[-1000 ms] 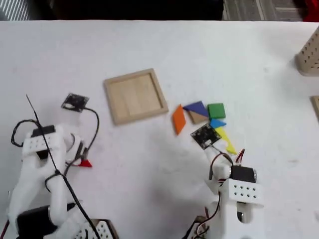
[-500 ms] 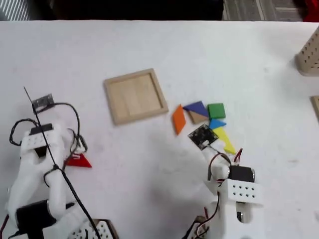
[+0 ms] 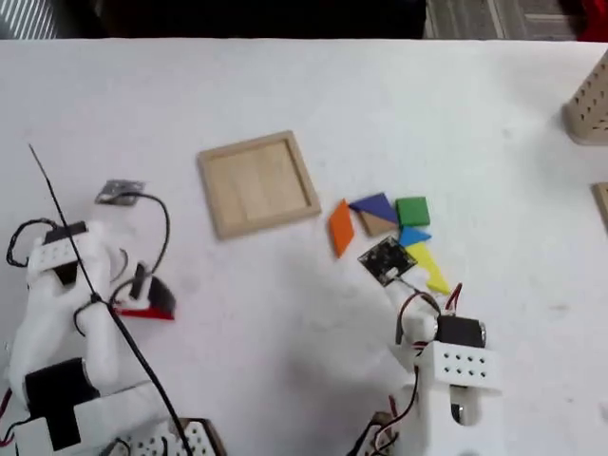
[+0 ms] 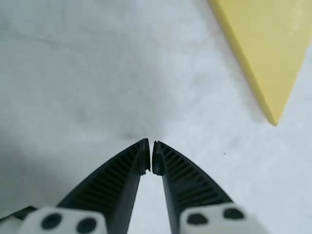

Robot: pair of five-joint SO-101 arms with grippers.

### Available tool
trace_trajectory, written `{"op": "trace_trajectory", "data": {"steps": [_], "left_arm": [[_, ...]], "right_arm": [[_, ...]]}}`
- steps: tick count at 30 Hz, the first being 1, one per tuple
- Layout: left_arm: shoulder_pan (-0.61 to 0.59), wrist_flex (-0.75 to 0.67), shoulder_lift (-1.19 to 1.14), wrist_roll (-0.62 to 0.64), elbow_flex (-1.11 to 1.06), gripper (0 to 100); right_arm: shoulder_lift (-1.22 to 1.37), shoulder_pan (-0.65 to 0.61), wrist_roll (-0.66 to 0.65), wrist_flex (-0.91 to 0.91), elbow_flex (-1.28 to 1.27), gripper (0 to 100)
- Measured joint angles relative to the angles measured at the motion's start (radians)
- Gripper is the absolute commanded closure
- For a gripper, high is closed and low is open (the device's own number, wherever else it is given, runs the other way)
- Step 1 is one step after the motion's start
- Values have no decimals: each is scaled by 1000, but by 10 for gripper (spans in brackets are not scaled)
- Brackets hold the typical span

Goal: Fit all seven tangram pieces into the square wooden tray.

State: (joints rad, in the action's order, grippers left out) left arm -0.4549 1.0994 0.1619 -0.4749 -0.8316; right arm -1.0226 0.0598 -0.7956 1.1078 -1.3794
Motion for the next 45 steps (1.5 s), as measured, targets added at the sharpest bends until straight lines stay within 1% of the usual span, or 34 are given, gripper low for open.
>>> {"op": "trace_trajectory", "data": {"steps": [2, 4, 9, 14, 17, 20, 22, 24, 25, 26, 28, 30, 32, 40, 45], "left_arm": [[-15, -3, 0, -144, 3, 779], [-26, -26, 2, -236, 6, 760], [-29, -92, 11, -379, 6, 755], [-29, -110, 15, -595, 12, 756], [-29, -120, 17, -663, 9, 756], [-28, -118, 17, -663, 8, 756], [-29, -89, 17, -612, 11, 755], [-28, -34, 2, -552, 25, 755], [-25, 2, 0, -542, 28, 755], [-20, 40, -3, -548, 32, 755], [-21, 112, -5, -600, 38, 755], [-21, 120, -5, -631, 40, 755], [-20, 101, -5, -638, 40, 755], [-20, -49, -5, -643, 37, 755], [6, -222, 20, -651, -81, 752]], "right_arm": [[0, 0, 0, 0, 0, 978], [0, 0, 0, 0, 0, 978], [0, 0, 0, 0, 0, 978], [0, 0, 0, 0, 0, 978], [0, 0, 0, 0, 0, 978], [0, 0, 0, 0, 0, 978], [0, 0, 0, 0, 0, 978], [0, 0, 0, 0, 0, 978], [0, 0, 0, 0, 0, 978], [0, 0, 0, 0, 0, 978], [0, 0, 0, 0, 0, 978], [0, 0, 0, 0, 0, 978], [0, 0, 0, 0, 0, 978], [0, 0, 0, 0, 0, 978], [0, 0, 0, 0, 0, 978]]}}
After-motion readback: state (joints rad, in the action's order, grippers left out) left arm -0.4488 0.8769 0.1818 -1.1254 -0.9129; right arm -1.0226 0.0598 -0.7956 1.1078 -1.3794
